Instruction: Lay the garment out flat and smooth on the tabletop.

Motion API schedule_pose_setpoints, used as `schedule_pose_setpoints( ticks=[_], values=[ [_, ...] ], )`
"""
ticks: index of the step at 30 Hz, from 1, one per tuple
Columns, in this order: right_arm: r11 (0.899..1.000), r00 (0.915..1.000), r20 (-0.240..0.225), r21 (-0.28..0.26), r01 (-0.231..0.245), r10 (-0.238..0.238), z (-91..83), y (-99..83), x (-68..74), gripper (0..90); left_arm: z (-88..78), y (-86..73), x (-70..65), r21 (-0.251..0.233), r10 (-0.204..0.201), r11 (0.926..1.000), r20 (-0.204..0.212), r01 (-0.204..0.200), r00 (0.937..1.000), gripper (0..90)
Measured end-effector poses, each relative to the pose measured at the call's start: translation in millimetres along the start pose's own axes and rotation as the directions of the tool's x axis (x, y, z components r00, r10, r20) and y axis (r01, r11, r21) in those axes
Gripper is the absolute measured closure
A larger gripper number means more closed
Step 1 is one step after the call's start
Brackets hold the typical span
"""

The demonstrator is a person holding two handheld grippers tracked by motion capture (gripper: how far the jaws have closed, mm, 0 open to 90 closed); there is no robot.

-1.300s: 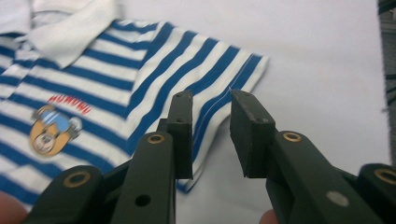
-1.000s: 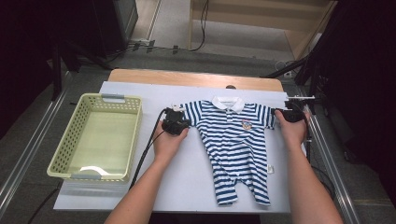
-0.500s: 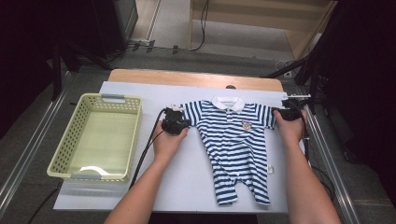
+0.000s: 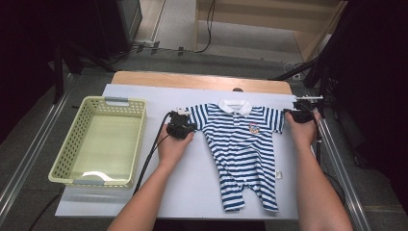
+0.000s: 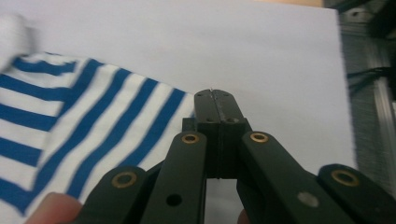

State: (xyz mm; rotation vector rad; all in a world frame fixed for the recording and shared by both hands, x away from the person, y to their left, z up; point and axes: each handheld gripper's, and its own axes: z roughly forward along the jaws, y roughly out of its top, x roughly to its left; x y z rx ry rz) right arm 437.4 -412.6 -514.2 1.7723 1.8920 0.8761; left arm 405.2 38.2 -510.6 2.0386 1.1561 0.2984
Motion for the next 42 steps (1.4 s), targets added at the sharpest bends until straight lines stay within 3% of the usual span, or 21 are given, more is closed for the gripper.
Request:
schedule_pose_setpoints(
  ticks=[1,3,5,7,11,15,19,23,26,29,35,36,37,39,42],
  values=[
    [1.000,0.9999,-0.013,-0.005,0.000,0.000,0.6,0.3,0.8,76.4,0.1,0.0,-0.2,-0.001,-0.001,1.0000,0.000,0.001,1.0000,90.0],
    [1.000,0.9999,-0.001,-0.012,0.016,-0.016,2.1,0.8,3.9,70.9,0.0,-0.1,0.0,-0.001,0.000,1.0000,0.000,0.000,1.0000,90.0],
    [1.000,0.9999,-0.008,-0.021,-0.009,0.009,3.7,0.7,4.1,65.9,0.1,-0.2,0.1,-0.002,-0.001,1.0000,0.002,0.001,1.0000,90.0],
    [0.999,0.9994,-0.008,-0.022,-0.034,0.034,6.4,0.0,2.9,63.4,0.0,-0.1,0.3,0.000,0.000,1.0000,0.002,0.000,1.0000,90.0],
    [0.999,0.9993,0.026,-0.031,-0.027,0.028,10.7,-0.7,2.5,62.5,0.0,-0.1,1.1,0.000,-0.002,1.0000,0.009,0.002,1.0000,90.0],
    [0.999,0.9982,0.055,-0.035,-0.023,0.025,12.5,-1.3,2.8,70.4,0.0,-0.2,1.4,-0.002,-0.003,1.0000,0.010,0.003,1.0000,90.0],
    [1.000,0.9998,0.021,-0.004,0.006,-0.006,9.7,-1.1,4.0,87.8,0.0,-0.2,1.1,-0.001,-0.001,1.0000,0.009,0.001,1.0000,90.0],
    [0.998,0.9980,0.034,0.013,0.054,-0.054,7.1,1.0,6.4,88.6,0.0,-0.4,0.5,-0.002,0.001,1.0000,0.004,-0.001,1.0000,90.0],
    [0.999,0.9984,0.042,-0.011,0.038,-0.038,5.6,1.9,4.4,88.6,0.0,-0.3,0.3,-0.001,0.004,1.0000,0.003,-0.004,1.0000,90.0],
    [0.999,0.9969,0.063,-0.007,0.048,-0.048,7.3,2.3,4.5,88.6,0.1,-0.2,0.2,-0.001,0.003,1.0000,0.002,-0.003,1.0000,90.0],
    [1.000,0.9967,0.080,0.000,0.012,-0.012,9.4,2.0,2.9,88.0,0.1,-0.2,0.2,-0.002,0.000,1.0000,0.002,0.000,1.0000,90.0],
    [1.000,0.9973,0.073,-0.001,0.004,-0.004,9.0,1.8,3.3,83.5,0.1,-0.1,0.8,-0.001,0.000,1.0000,0.005,0.000,1.0000,90.0],
    [1.000,0.9971,0.075,0.002,-0.005,0.004,8.1,1.4,4.3,73.1,0.0,-0.1,1.1,0.000,-0.002,1.0000,0.009,0.002,1.0000,90.0],
    [1.000,0.9971,0.076,0.001,0.010,-0.010,5.7,0.6,5.5,60.1,0.1,-0.2,1.4,-0.002,-0.004,1.0000,0.009,0.004,0.9999,90.0],
    [1.000,0.9996,0.025,-0.021,-0.011,0.011,-3.3,-0.7,7.0,45.7,0.0,-0.2,1.0,-0.001,-0.003,1.0000,0.007,0.003,1.0000,90.0]
  ],
)
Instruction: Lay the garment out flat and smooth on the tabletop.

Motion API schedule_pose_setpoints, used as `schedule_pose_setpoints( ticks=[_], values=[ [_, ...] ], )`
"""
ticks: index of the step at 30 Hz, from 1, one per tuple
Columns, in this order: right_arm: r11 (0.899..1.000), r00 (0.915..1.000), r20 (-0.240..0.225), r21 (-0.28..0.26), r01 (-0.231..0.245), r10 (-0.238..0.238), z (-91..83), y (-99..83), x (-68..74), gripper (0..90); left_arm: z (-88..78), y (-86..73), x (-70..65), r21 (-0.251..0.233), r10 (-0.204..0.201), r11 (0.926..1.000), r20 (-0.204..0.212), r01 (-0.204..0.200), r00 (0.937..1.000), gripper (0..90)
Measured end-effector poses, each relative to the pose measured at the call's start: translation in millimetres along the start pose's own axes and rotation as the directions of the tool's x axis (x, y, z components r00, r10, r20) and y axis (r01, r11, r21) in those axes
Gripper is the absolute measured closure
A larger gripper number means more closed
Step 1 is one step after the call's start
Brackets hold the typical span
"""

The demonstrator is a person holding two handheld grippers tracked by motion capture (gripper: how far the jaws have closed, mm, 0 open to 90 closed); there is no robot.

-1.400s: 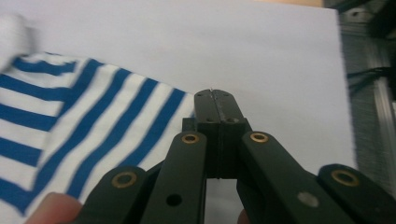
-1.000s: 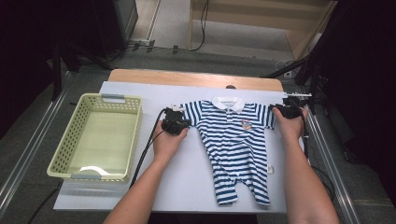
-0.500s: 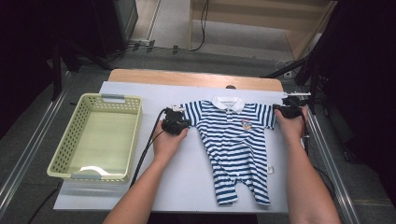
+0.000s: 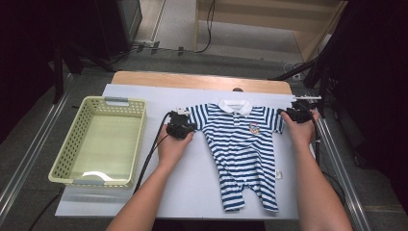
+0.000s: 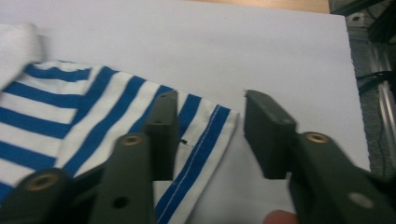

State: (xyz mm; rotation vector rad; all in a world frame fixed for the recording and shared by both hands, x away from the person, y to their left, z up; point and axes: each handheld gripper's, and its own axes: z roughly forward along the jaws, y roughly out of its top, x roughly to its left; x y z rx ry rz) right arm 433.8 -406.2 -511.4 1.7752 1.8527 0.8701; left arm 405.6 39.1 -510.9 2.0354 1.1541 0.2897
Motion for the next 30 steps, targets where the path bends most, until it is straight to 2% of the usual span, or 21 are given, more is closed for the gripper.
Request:
schedule_pose_setpoints(
  ticks=[2,8,11,13,15,17,23,26,30],
  values=[
    [0.999,0.9991,-0.039,-0.026,-0.018,0.017,-7.3,-2.2,3.1,40.4,0.1,0.1,0.2,-0.001,-0.003,1.0000,0.001,0.003,1.0000,90.0],
    [0.998,0.9976,-0.063,-0.066,0.024,-0.028,-25.6,-12.8,21.9,25.9,0.1,0.1,-0.3,0.000,-0.002,1.0000,-0.002,0.002,1.0000,90.0],
    [0.996,0.9958,-0.086,-0.086,0.023,-0.031,-36.0,-18.9,29.3,20.3,0.1,0.2,-0.5,0.001,-0.003,1.0000,-0.004,0.003,1.0000,90.0],
    [0.994,0.9939,-0.106,-0.106,0.018,-0.030,-45.3,-24.6,34.0,12.4,0.1,0.3,-0.3,0.001,-0.005,1.0000,-0.003,0.005,1.0000,90.0],
    [0.993,0.9914,-0.126,-0.120,0.018,-0.033,-54.6,-31.7,38.9,9.0,0.0,0.4,0.2,0.003,-0.003,1.0000,-0.004,0.003,1.0000,90.0],
    [0.992,0.9909,-0.120,-0.117,0.047,-0.061,-62.1,-39.4,44.6,0.0,0.0,0.4,-0.2,0.003,-0.003,1.0000,-0.004,0.003,1.0000,90.0],
    [0.989,0.9862,-0.150,-0.137,0.048,-0.068,-82.5,-57.5,53.3,0.0,0.0,0.4,0.2,0.003,-0.004,1.0000,-0.004,0.004,1.0000,90.0],
    [0.990,0.9886,-0.136,-0.136,0.046,-0.065,-93.4,-66.2,56.4,0.0,0.1,0.3,0.3,0.003,-0.007,1.0000,-0.001,0.007,1.0000,90.0],
    [0.988,0.9862,-0.147,-0.144,0.055,-0.076,-105.4,-81.2,59.8,0.0,0.0,0.4,0.9,0.006,-0.012,0.9999,0.003,0.012,0.9999,90.0]
  ],
)
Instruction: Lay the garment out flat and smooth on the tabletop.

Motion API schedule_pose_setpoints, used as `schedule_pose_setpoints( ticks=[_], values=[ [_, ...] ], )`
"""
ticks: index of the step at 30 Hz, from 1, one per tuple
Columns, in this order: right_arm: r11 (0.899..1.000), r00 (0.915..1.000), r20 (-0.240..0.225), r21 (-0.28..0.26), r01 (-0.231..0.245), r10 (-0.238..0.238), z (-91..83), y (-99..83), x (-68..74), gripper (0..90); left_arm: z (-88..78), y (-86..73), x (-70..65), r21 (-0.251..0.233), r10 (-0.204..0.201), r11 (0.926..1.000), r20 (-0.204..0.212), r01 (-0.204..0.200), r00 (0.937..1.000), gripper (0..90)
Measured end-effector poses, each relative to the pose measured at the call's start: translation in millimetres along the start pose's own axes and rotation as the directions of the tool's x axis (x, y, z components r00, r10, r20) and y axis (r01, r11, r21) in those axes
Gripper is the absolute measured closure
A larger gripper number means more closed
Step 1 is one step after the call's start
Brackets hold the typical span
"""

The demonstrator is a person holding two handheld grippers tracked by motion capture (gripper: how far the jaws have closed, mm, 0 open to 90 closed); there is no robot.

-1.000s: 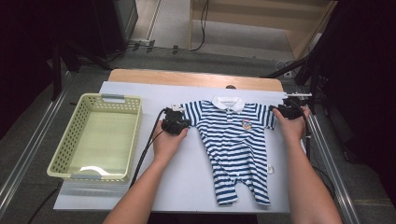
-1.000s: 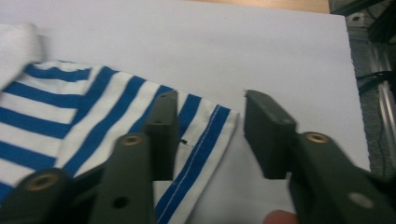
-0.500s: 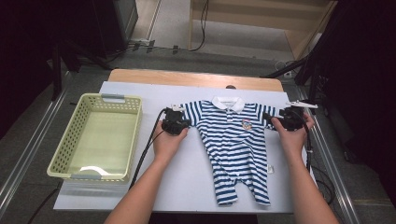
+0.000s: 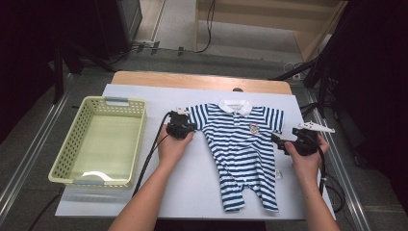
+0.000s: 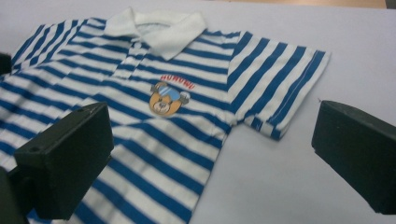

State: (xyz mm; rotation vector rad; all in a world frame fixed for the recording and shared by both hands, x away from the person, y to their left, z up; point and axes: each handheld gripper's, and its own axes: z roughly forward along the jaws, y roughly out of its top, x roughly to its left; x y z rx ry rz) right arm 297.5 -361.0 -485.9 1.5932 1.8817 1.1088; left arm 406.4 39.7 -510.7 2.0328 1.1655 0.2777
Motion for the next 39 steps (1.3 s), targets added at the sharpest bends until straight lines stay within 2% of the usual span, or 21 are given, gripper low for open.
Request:
schedule_pose_setpoints(
  ticks=[2,3,6,8,10,12,16,19,22,29,34,36,39],
  values=[
    [1.000,1.0000,-0.002,0.000,0.008,-0.008,-7.1,-7.5,2.5,0.0,0.0,-0.1,0.0,-0.001,-0.001,1.0000,0.000,0.001,1.0000,90.0],
    [1.000,1.0000,0.006,-0.001,0.002,-0.002,-12.5,-12.6,4.2,3.5,0.1,-0.1,-0.2,-0.001,0.000,1.0000,0.000,0.000,1.0000,90.0],
    [1.000,0.9995,0.031,0.020,0.007,-0.008,-24.0,-24.0,6.3,5.8,0.0,0.1,0.5,0.001,-0.001,1.0000,0.003,0.001,1.0000,90.0],
    [0.999,0.9996,0.028,0.036,0.006,-0.007,-31.0,-31.1,6.5,7.3,-0.1,0.3,1.0,0.002,-0.004,1.0000,0.006,0.004,1.0000,90.0],
    [0.999,0.9992,0.039,0.035,0.002,-0.004,-38.0,-38.1,8.2,13.4,0.0,0.3,0.7,0.002,-0.002,1.0000,0.004,0.002,1.0000,90.0],
    [0.999,0.9994,0.034,0.040,0.009,-0.011,-42.4,-44.3,10.8,14.3,0.0,0.3,0.6,0.002,-0.001,1.0000,0.003,0.001,1.0000,90.0],
    [0.998,0.9993,0.021,0.059,0.031,-0.032,-50.9,-52.3,20.0,27.8,0.0,0.3,0.8,0.003,-0.003,1.0000,0.005,0.003,1.0000,90.0],
    [0.996,0.9984,0.008,0.070,0.055,-0.055,-56.0,-58.4,28.7,33.0,-0.1,0.3,1.4,0.004,-0.004,1.0000,0.009,0.004,1.0000,90.0],
    [0.996,0.9992,0.007,0.087,0.038,-0.039,-61.4,-66.3,36.9,38.5,-0.3,0.4,1.8,0.006,-0.002,1.0000,0.007,0.002,1.0000,90.0],
    [0.995,0.9993,-0.021,0.098,0.033,-0.031,-67.1,-79.7,47.9,47.1,-0.1,0.0,0.9,0.001,0.000,1.0000,0.005,0.000,1.0000,90.0],
    [0.992,0.9994,-0.010,0.118,0.034,-0.033,-63.4,-90.5,53.1,48.6,-0.2,0.0,3.0,0.002,-0.014,0.9999,0.020,0.014,0.9997,90.0],
    [0.990,0.9984,-0.001,0.128,0.056,-0.056,-62.6,-93.5,54.9,48.7,-0.1,0.0,2.6,0.002,-0.012,0.9999,0.016,0.012,0.9998,90.0],
    [0.990,0.9985,0.013,0.133,0.051,-0.053,-62.0,-96.5,56.1,48.7,-0.2,-0.2,1.4,0.002,-0.007,1.0000,0.009,0.007,0.9999,90.0]
  ],
)
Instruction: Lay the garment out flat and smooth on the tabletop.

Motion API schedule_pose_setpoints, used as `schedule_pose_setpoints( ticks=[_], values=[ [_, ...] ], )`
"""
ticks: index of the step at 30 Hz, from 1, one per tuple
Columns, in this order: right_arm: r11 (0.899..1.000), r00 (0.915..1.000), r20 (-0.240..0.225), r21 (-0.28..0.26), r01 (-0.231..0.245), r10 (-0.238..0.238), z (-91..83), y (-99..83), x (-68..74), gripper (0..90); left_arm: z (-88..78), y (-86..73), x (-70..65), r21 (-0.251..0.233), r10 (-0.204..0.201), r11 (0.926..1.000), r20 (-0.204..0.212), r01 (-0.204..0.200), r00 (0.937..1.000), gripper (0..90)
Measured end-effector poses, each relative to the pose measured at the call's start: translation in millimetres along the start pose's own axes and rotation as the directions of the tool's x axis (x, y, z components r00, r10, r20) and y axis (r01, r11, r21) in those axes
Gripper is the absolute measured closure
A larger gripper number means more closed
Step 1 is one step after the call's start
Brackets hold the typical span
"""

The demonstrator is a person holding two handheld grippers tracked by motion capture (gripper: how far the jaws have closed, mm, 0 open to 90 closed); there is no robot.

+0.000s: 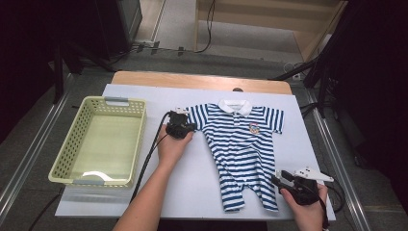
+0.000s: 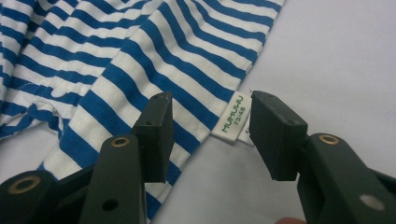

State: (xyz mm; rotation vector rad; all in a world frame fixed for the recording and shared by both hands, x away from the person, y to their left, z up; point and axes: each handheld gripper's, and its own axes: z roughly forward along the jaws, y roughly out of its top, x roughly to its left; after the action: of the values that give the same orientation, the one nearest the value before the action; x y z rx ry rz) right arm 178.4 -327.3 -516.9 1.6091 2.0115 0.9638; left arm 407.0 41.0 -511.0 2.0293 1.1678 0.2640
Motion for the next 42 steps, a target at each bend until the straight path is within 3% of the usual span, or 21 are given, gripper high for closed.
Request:
schedule_pose_setpoints(
  ticks=[2,7,12,15,18,24,33,42],
  values=[
    [1.000,1.0000,-0.008,0.003,-0.006,0.006,0.8,-2.0,0.6,48.7,0.1,0.0,0.2,-0.001,-0.002,1.0000,0.000,0.002,1.0000,90.0],
    [0.999,0.9993,0.006,0.010,0.035,-0.035,2.6,-3.6,5.4,52.6,0.2,0.0,-0.5,-0.003,0.001,1.0000,-0.002,-0.001,1.0000,90.0],
    [0.994,0.9946,0.019,0.035,0.101,-0.102,6.2,-4.8,13.6,62.4,0.3,-0.2,-0.9,-0.004,0.005,1.0000,-0.004,-0.005,1.0000,90.0],
    [0.996,0.9962,0.006,0.038,0.086,-0.087,5.9,-4.2,10.8,73.6,0.2,-0.1,-0.6,-0.002,0.005,1.0000,-0.003,-0.005,1.0000,90.0],
    [0.998,0.9969,-0.059,0.042,0.055,-0.052,5.8,-3.7,5.6,86.3,0.2,-0.2,-0.7,-0.003,0.005,1.0000,-0.003,-0.005,1.0000,90.0],
    [0.998,0.9973,-0.057,0.040,0.049,-0.046,1.8,-5.1,-1.4,87.5,0.1,0.0,0.1,-0.001,0.004,1.0000,0.002,-0.004,1.0000,90.0],
    [1.000,0.9993,-0.036,0.011,-0.004,0.005,-10.6,-11.4,-28.2,87.6,0.1,0.1,0.3,0.000,0.004,1.0000,0.001,-0.004,1.0000,90.0],
    [1.000,0.9999,-0.013,0.002,-0.007,0.007,-11.1,-10.7,-40.7,87.5,0.1,0.1,0.4,0.000,0.004,1.0000,0.001,-0.004,1.0000,90.0]
  ],
)
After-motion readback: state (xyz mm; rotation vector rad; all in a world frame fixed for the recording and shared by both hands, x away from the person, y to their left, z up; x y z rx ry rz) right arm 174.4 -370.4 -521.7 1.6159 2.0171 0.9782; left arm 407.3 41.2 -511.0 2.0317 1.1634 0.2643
